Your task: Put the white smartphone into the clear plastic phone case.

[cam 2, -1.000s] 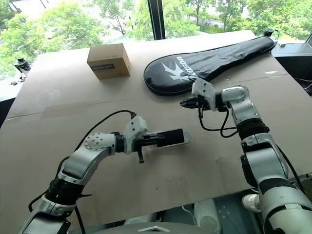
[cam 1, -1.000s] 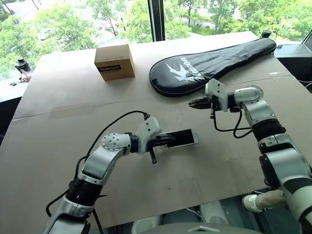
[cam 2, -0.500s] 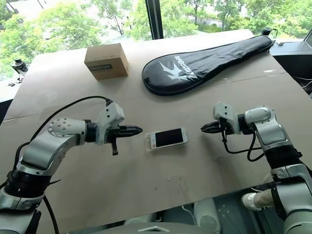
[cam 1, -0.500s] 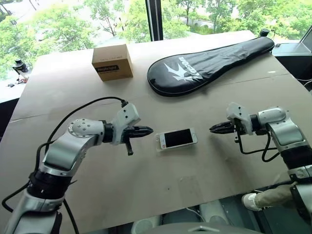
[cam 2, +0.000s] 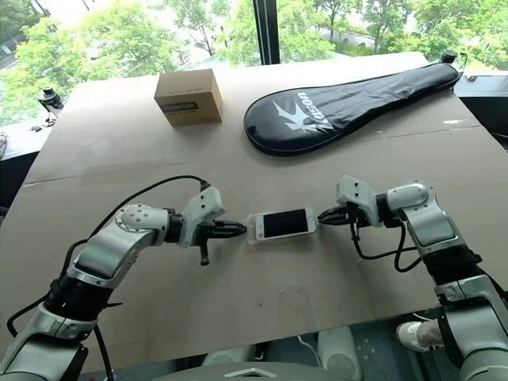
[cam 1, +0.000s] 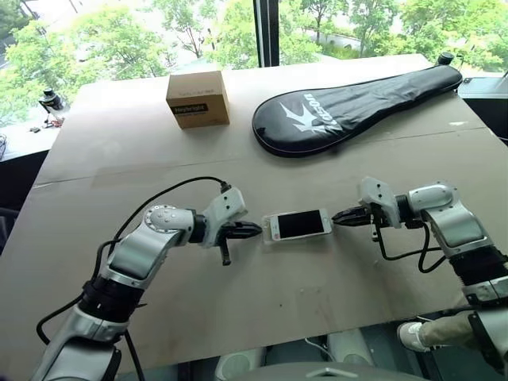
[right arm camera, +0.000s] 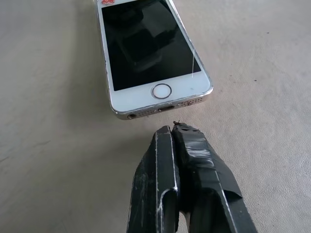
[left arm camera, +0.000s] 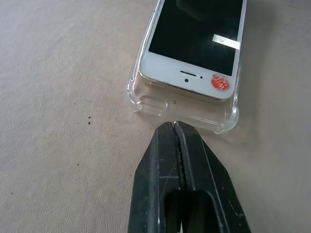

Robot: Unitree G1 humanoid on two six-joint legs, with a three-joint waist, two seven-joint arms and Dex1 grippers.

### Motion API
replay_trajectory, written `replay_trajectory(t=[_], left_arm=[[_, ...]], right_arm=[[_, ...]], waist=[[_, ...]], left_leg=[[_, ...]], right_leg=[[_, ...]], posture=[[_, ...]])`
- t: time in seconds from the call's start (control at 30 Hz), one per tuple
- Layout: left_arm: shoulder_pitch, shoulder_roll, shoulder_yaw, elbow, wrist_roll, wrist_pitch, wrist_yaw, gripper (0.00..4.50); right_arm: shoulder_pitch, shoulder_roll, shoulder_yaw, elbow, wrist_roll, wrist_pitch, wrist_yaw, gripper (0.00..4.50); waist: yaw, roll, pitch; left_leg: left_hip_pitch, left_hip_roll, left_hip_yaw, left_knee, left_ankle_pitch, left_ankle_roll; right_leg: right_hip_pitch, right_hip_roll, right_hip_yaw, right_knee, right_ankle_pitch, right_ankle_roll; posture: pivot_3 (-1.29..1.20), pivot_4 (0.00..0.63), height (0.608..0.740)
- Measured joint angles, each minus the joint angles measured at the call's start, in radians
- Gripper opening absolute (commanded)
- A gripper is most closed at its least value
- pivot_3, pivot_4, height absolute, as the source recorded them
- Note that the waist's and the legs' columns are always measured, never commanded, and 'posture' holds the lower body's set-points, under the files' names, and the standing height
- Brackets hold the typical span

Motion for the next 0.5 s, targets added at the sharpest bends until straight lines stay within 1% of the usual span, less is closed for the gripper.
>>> replay_trajectory(t=[0.1, 0.27, 0.5], left_arm=[[0.0, -0.019, 0.001, 0.0, 0.008, 0.0, 0.006, 0.0], [0.001, -0.042, 0.001, 0.0, 0.026, 0.002, 0.012, 0.0], [0.001, -0.062, 0.006, 0.004, 0.039, 0.002, 0.011, 0.0]], right_arm=[[0.014, 0.01, 0.011, -0.022, -0.002, 0.002, -0.008, 0.01], [0.011, 0.068, 0.053, -0.027, -0.014, 0.003, -0.042, 0.01], [-0.007, 0.068, 0.069, -0.025, -0.055, -0.022, -0.06, 0.01]], waist=[[0.009, 0.0, 0.0], [0.019, 0.0, 0.0], [0.018, 0.0, -0.001]], left_leg=[[0.0, -0.001, -0.001, 0.001, 0.0, 0.0], [0.002, -0.001, -0.001, 0.001, 0.0, 0.0], [0.005, -0.001, -0.001, 0.001, 0.0, 0.0]], right_leg=[[0.001, 0.0, -0.001, 0.0, 0.0, 0.0], [0.004, 0.0, -0.002, 0.001, 0.0, 0.0], [0.007, 0.0, -0.003, 0.0, 0.0, 0.0]], posture=[[0.0, 0.15, 0.74], [0.0, 0.15, 0.74], [0.0, 0.15, 0.74]])
